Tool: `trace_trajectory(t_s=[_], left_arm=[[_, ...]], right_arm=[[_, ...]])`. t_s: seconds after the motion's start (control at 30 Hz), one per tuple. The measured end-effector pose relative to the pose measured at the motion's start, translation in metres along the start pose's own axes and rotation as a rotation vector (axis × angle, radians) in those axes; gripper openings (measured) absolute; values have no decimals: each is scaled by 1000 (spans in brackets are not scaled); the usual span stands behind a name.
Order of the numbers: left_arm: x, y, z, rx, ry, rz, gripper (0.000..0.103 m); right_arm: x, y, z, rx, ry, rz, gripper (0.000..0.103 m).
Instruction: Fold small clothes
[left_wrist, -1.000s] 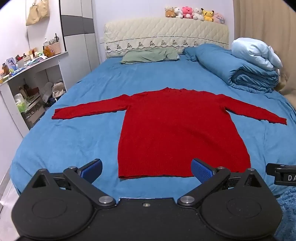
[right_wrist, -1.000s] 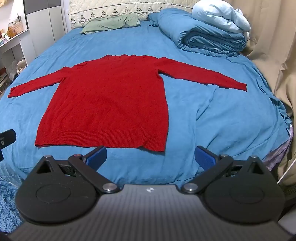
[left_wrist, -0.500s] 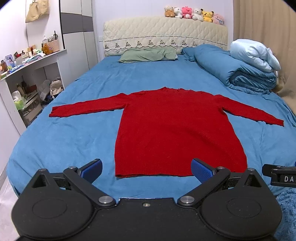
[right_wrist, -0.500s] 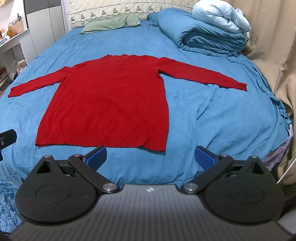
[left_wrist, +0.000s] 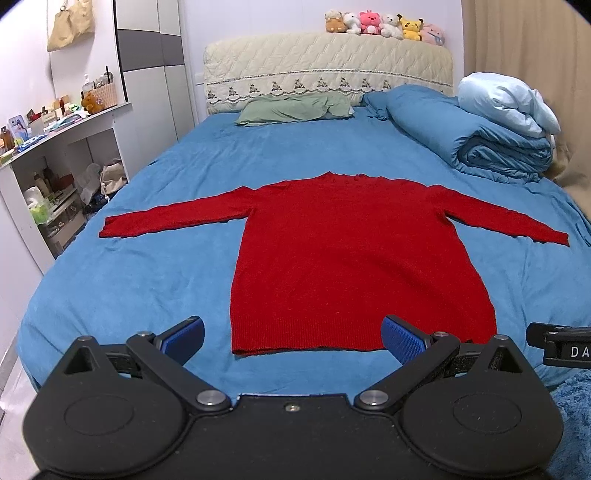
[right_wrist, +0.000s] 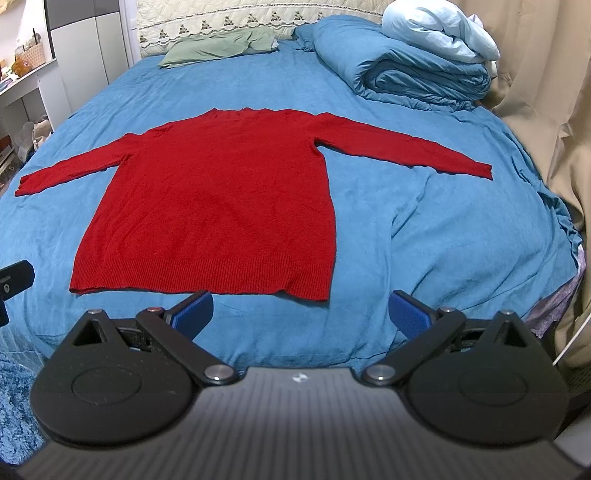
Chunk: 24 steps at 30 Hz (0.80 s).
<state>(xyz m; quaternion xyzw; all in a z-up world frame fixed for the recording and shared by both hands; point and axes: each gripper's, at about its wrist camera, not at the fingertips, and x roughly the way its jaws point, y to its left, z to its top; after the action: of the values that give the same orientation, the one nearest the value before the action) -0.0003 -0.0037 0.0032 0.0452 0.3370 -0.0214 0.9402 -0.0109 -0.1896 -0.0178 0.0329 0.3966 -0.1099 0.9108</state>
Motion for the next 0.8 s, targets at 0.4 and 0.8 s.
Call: trace_trajectory(t_s=[0.4,0.8], left_arm=[[-1,0,0,4,-1,-13,103],[2,2,3,-9,14,-13,103]], right_arm=[[0,-1,0,3,-1,1,103],[1,-2,0,8,2,4,103]])
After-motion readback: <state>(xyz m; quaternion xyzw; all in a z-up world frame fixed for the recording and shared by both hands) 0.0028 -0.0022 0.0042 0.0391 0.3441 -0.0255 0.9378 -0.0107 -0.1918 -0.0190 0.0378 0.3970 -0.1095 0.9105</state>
